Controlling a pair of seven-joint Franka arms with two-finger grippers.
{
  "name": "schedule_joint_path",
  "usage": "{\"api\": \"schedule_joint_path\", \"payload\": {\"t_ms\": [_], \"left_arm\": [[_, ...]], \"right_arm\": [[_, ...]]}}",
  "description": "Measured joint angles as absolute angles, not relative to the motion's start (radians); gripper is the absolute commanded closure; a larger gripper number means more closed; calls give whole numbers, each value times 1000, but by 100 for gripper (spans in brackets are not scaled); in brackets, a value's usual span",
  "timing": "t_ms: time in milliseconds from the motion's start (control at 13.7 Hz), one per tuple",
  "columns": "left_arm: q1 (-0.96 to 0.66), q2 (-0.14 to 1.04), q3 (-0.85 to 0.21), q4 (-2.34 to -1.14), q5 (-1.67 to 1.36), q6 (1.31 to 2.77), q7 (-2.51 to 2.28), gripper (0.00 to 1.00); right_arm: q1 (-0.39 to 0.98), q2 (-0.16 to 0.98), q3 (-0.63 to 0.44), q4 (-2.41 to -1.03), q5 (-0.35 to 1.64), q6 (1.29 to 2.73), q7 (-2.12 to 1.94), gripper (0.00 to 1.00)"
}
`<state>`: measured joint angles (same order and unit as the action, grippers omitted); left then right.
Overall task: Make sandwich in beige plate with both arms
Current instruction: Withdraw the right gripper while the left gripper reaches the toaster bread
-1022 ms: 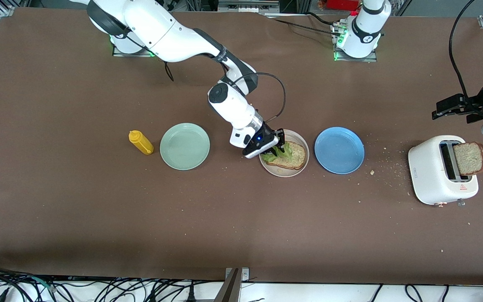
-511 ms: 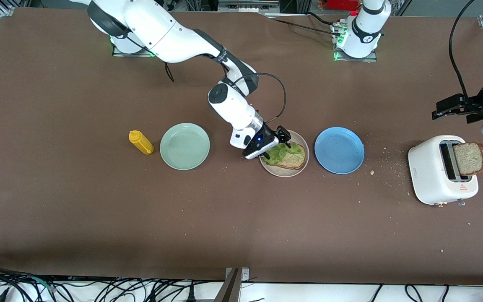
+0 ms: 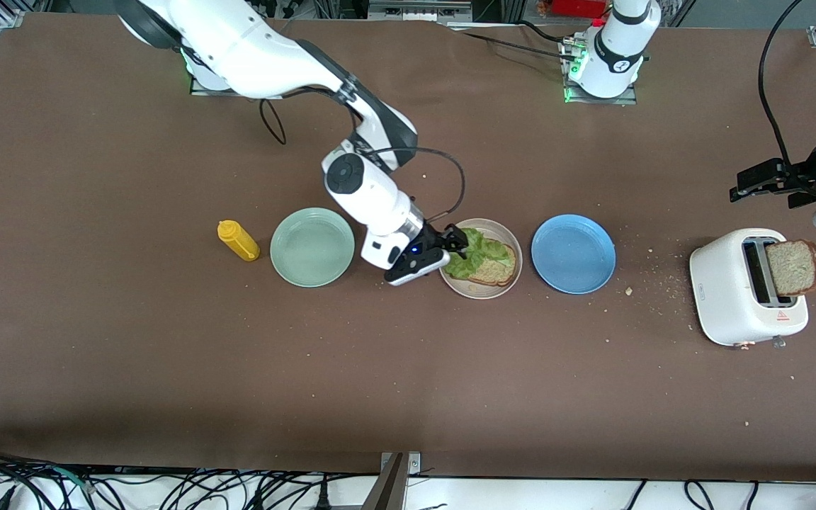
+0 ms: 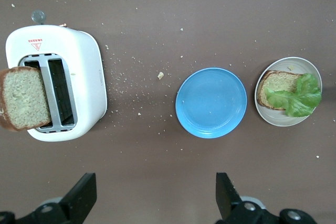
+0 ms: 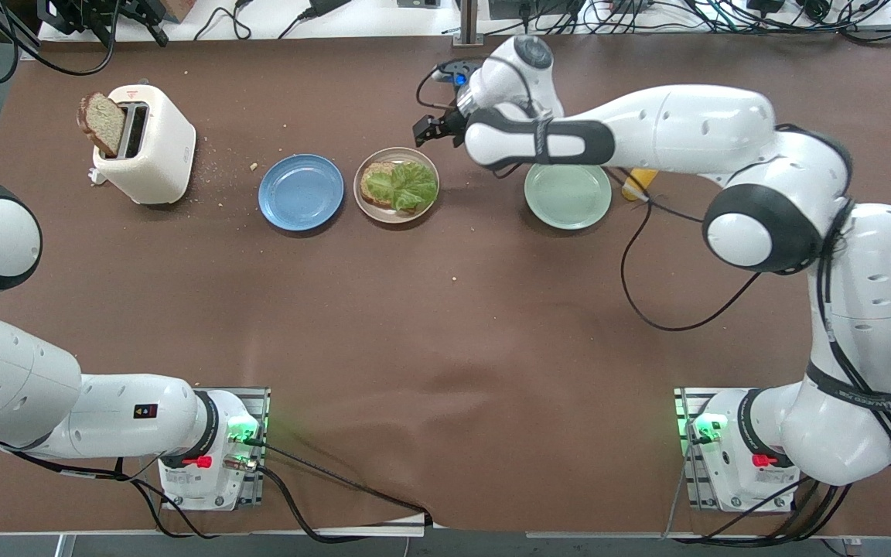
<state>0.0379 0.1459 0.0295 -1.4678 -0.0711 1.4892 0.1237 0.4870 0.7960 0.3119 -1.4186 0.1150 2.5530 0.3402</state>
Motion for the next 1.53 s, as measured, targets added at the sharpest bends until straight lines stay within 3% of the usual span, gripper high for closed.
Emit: {"api": "schedule_joint_path", "payload": {"t_ms": [438,803,1533], "left_arm": [[38,146,29,-1468,-71,1489,124,0],[38,146,29,-1468,-71,1489,124,0],[38,146,29,-1468,-71,1489,124,0]], "right_arm": [[300,546,313,-1565,115,2165,275,0],[147,376,296,-1668,115,2079,56,0],[59,191,164,-1699,110,1861,-61,0]]}}
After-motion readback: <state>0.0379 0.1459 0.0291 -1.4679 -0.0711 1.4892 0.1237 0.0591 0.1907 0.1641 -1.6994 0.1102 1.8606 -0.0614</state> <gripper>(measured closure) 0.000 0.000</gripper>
